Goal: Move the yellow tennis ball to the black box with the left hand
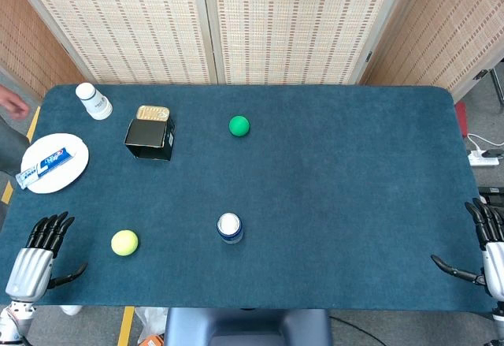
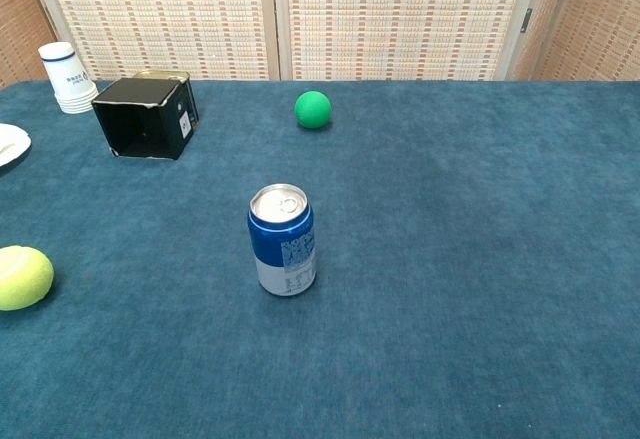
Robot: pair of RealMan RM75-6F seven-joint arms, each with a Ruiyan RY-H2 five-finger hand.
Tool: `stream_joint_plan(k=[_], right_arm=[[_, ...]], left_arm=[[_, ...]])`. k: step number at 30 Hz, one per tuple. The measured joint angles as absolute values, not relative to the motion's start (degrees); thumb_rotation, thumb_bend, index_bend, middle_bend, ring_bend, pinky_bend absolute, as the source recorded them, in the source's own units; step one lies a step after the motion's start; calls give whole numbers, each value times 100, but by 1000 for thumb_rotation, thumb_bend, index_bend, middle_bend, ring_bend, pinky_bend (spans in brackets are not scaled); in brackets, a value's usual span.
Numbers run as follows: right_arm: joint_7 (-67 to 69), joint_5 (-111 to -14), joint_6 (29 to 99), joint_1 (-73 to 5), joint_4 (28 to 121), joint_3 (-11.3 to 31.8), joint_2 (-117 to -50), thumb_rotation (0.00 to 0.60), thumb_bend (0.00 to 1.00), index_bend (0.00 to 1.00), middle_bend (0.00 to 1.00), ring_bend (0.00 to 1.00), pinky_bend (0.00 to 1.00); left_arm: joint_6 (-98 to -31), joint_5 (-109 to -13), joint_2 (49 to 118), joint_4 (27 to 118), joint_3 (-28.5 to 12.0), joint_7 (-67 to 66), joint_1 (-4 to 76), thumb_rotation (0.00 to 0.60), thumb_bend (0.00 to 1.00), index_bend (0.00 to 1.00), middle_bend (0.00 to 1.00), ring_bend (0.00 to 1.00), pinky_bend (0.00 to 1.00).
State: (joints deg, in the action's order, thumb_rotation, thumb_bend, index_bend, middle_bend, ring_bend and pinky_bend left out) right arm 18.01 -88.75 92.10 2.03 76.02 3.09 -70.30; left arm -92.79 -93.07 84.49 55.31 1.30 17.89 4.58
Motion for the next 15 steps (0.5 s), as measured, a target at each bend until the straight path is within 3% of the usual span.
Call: stream_joint_plan(k=[15], right_arm=[[1796, -8931, 9204, 201, 7589, 253, -7012, 500, 0, 0, 0, 0, 0]], left_arm=[[-9251, -9330, 8154, 5939, 84, 1608, 548, 368, 186, 37, 0, 0, 0]])
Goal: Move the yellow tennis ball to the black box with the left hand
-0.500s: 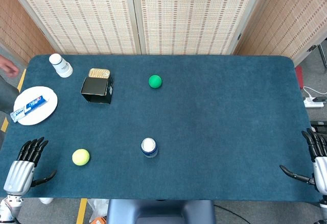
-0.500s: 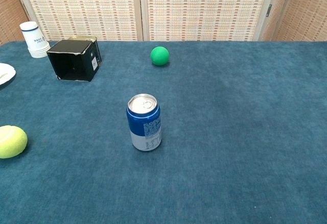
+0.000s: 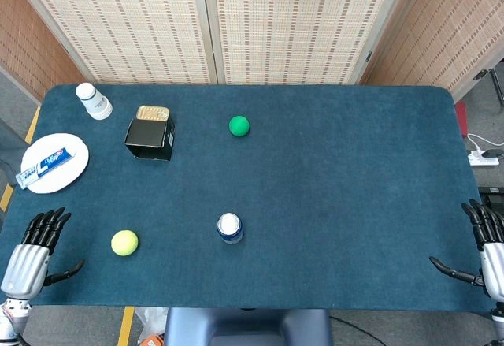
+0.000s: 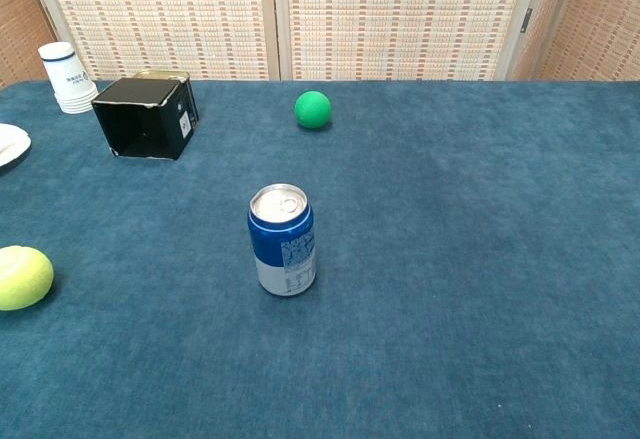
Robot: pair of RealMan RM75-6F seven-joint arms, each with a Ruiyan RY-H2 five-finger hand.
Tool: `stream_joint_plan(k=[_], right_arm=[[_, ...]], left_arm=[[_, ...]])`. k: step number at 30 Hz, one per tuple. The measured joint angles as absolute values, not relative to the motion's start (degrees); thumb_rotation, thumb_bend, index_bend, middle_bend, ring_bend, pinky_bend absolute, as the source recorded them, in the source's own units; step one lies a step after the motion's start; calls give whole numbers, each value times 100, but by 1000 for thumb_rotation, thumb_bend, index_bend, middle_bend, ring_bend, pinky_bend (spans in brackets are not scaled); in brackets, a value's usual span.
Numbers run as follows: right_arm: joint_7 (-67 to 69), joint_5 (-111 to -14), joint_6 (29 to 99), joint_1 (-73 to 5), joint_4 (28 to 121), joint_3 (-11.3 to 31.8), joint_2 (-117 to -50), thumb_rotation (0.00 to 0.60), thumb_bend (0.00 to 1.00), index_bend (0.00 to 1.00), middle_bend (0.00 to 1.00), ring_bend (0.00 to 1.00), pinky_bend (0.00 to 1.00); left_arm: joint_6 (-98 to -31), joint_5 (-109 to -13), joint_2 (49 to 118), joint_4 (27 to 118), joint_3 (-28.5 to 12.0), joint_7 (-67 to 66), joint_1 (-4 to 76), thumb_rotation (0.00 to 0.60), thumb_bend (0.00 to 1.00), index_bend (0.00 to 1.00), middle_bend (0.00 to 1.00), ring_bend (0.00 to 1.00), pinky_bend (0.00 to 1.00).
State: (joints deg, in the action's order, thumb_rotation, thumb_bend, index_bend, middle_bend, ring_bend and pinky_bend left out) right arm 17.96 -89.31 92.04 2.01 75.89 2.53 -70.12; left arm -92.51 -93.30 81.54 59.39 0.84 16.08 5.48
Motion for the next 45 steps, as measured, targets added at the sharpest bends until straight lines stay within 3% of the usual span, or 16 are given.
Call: stream_joint_plan(k=[3, 4, 6, 7, 8, 12, 13, 14, 16, 18, 21, 24, 29, 33, 39, 45], right_arm=[[1782, -8943, 9212, 195, 7604, 252, -7018, 500, 0, 0, 0, 0, 0], [1784, -8943, 9208, 191, 7606, 253, -7020, 500, 0, 0, 0, 0, 0], [1736, -8938, 9184, 178, 7619, 254, -7021, 500, 0, 0, 0, 0, 0], [1718, -8934, 9174, 172, 7626, 255, -7021, 501, 0, 0, 0, 0, 0], [1707, -8931, 9166, 168, 7630, 255, -7021, 501, 0, 0, 0, 0, 0], [1703, -8927, 9149, 160, 7632, 251, -7016, 500, 0, 0, 0, 0, 0], [1706, -8924, 9151, 160, 7632, 253, -7015, 501, 0, 0, 0, 0, 0], [1715, -8921, 9154, 160, 7633, 257, -7014, 500, 0, 0, 0, 0, 0], [1747, -8914, 9148, 160, 7630, 257, -7005, 501, 0, 0, 0, 0, 0], [1779, -8912, 9149, 162, 7623, 255, -6996, 501, 0, 0, 0, 0, 0], [1832, -8921, 9172, 171, 7609, 251, -6985, 501, 0, 0, 0, 0, 0], [1919, -8921, 9192, 184, 7587, 249, -6970, 500, 0, 0, 0, 0, 0], [1990, -8924, 9194, 185, 7553, 247, -6956, 500, 0, 0, 0, 0, 0], [1945, -8974, 9136, 149, 7559, 214, -6948, 500, 0, 0, 0, 0, 0], [1948, -9019, 9149, 146, 7543, 184, -6935, 500, 0, 0, 0, 0, 0], [2042, -9051, 9163, 142, 7491, 166, -6919, 500, 0, 0, 0, 0, 0]], left_arm=[[-9215, -9332, 8124, 5989, 83, 1558, 574, 366, 187, 70, 0, 0, 24], [-9212, -9332, 8117, 6012, 79, 1539, 582, 367, 187, 115, 5, 6, 68], [-9209, -9324, 8105, 6050, 56, 1527, 600, 365, 186, 246, 107, 92, 203], [-9227, -9325, 8111, 6042, 44, 1523, 604, 363, 186, 376, 258, 218, 326], [-9260, -9330, 8121, 6027, 28, 1520, 608, 321, 187, 550, 459, 383, 467], [-9567, -9403, 8250, 5855, -60, 1590, 626, 224, 179, 892, 845, 757, 786], [-9629, -9421, 8279, 5798, -71, 1634, 630, 252, 176, 973, 949, 895, 907], [-9669, -9427, 8300, 5748, -77, 1694, 633, 332, 179, 1000, 999, 984, 986], [-9638, -9424, 8322, 5715, -72, 1807, 639, 541, 242, 1000, 1000, 1000, 1000], [-9506, -9421, 8311, 5754, -18, 1787, 632, 600, 374, 1000, 1000, 1000, 1000], [-9375, -9421, 8281, 5839, 96, 1552, 581, 600, 598, 1000, 1000, 1000, 1000], [-9373, -9448, 8315, 5849, 314, 1323, 391, 600, 674, 1000, 1000, 1000, 1000], [-9745, -9471, 8809, 5384, 454, 1330, -33, 600, 691, 1000, 1000, 1000, 1000], [-9920, -9520, 9599, 4611, 573, 1342, -297, 600, 693, 1000, 1000, 1000, 1000], [-9812, -9667, 10613, 3689, 740, 980, -416, 600, 692, 1000, 1000, 1000, 1000], [-9725, -9651, 11206, 3413, 630, 606, -345, 600, 693, 1000, 1000, 1000, 1000]])
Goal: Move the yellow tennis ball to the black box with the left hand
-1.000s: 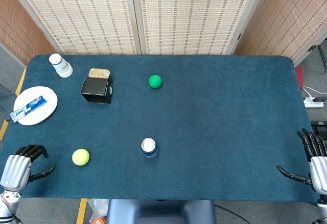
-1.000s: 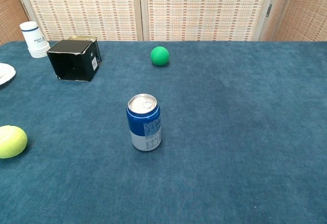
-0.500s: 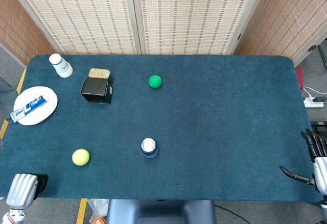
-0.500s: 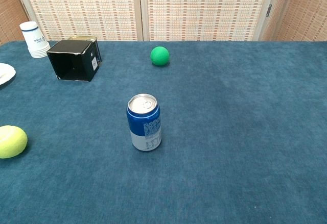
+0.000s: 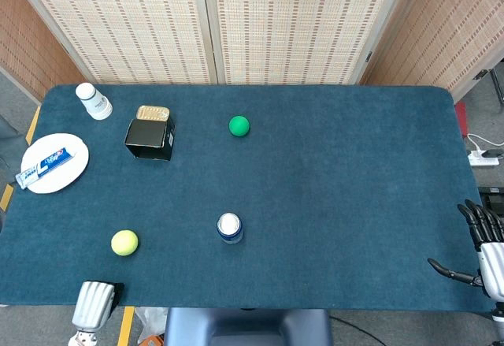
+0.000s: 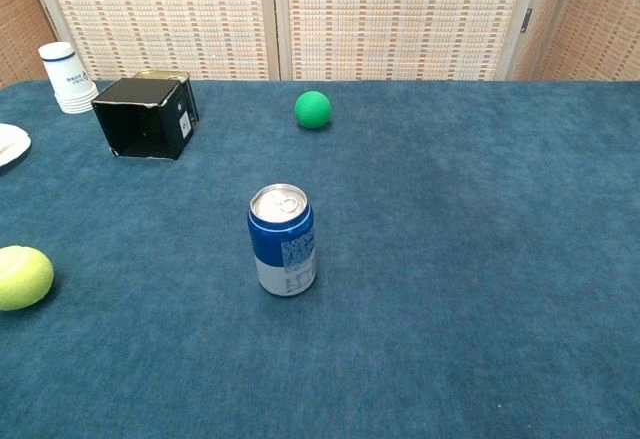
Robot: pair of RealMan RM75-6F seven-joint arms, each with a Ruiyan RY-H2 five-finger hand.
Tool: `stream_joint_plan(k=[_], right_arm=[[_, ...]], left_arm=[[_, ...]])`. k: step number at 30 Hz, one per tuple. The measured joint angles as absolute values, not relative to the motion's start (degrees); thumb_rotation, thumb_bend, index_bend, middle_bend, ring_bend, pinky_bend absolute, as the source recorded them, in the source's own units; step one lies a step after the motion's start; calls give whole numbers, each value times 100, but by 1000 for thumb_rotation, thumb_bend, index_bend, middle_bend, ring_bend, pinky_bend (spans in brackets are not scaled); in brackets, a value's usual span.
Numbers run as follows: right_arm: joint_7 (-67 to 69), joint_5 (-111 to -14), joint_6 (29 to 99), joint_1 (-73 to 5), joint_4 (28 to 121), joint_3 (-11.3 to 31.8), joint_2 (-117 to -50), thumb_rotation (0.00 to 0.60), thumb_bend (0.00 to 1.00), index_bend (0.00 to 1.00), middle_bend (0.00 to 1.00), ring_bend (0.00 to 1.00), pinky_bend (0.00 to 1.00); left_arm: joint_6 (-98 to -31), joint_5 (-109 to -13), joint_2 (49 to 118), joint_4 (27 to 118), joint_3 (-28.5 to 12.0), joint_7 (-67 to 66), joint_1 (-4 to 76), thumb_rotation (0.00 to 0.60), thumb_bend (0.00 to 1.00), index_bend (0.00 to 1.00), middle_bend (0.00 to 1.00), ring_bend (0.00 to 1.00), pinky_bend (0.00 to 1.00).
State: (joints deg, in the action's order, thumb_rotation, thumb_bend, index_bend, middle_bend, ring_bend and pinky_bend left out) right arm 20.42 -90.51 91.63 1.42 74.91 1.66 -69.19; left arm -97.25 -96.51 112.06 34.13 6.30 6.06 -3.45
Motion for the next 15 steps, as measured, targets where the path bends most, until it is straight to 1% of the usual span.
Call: stream_joint_plan(k=[9, 15], right_arm=[[2137, -9070, 9187, 151, 7439, 143, -6899, 500, 0, 0, 0, 0, 0], [2074, -9086, 9152, 133, 7454, 123, -6902, 500, 0, 0, 0, 0, 0]], left_arm=[[-9362, -9465, 11520, 3101, 327, 479, 68, 600, 695, 1000, 1000, 1000, 1000], [-9228, -9438, 11609, 2920, 245, 482, 335, 600, 694, 1000, 1000, 1000, 1000]])
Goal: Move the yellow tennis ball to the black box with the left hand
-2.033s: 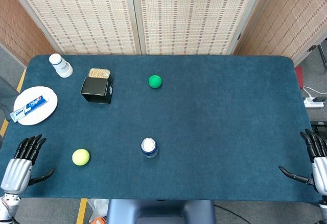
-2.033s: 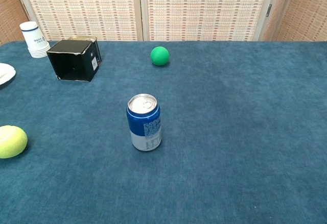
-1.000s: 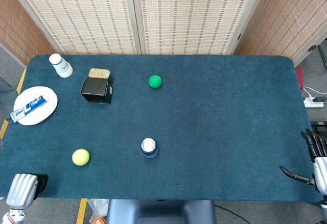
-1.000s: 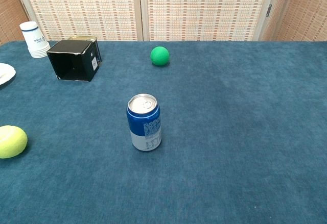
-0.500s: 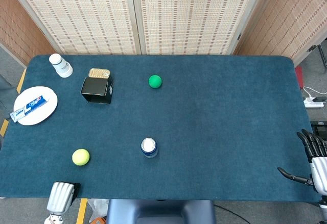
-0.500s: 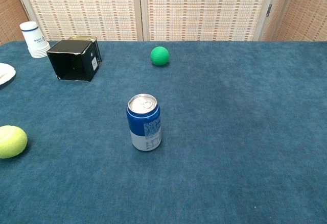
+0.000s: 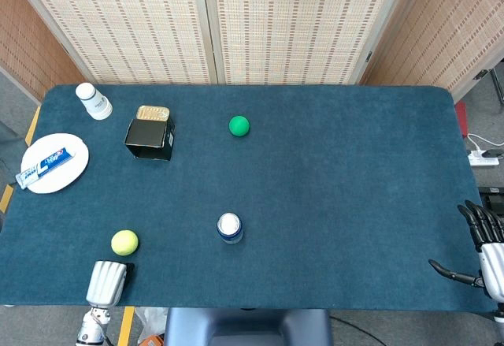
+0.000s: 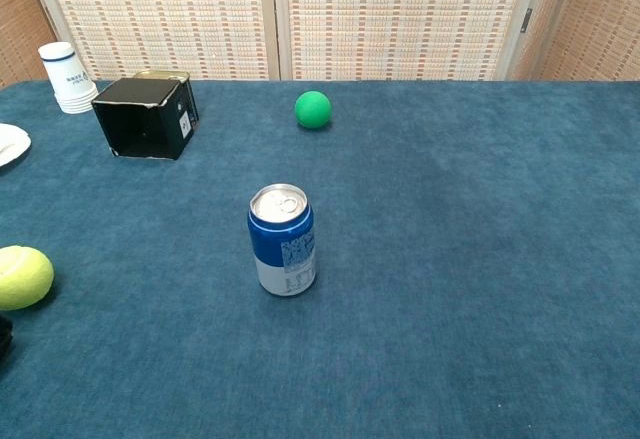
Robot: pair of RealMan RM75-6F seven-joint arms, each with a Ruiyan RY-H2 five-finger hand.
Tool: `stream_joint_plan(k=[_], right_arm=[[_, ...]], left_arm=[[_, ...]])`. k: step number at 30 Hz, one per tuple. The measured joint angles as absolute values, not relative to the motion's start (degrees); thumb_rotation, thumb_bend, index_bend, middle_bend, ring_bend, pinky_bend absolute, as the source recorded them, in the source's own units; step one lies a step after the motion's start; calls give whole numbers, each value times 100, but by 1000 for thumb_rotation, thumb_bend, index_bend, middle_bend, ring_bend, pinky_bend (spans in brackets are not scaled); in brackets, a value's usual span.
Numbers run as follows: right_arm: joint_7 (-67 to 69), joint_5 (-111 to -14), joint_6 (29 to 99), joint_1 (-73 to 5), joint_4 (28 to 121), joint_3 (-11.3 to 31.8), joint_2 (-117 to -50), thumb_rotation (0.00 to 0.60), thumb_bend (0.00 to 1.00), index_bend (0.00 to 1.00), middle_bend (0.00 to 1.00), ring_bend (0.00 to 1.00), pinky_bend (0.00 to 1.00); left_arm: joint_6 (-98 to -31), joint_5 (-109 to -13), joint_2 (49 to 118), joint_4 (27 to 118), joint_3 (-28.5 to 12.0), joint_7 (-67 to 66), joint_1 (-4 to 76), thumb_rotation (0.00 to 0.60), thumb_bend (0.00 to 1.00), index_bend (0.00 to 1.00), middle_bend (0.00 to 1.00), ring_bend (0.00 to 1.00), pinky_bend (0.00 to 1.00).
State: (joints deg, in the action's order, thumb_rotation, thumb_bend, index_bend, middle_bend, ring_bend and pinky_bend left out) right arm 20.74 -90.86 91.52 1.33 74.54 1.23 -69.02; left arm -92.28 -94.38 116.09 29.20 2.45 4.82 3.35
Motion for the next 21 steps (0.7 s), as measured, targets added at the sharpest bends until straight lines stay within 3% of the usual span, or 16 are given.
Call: stream_joint_plan(k=[11, 21], right_arm=[[2111, -9052, 9150, 134, 7473, 132, -6882, 501, 0, 0, 0, 0, 0], [2161, -9121, 9155, 132, 7458, 91, -6862, 500, 0, 0, 0, 0, 0]], left_arm=[[-8750, -9346, 11782, 2712, 210, 783, 634, 600, 696, 1000, 1000, 1000, 1000], [-8392, -9164, 11943, 2383, -90, 1154, 1353, 600, 700, 1000, 1000, 1000, 1000]])
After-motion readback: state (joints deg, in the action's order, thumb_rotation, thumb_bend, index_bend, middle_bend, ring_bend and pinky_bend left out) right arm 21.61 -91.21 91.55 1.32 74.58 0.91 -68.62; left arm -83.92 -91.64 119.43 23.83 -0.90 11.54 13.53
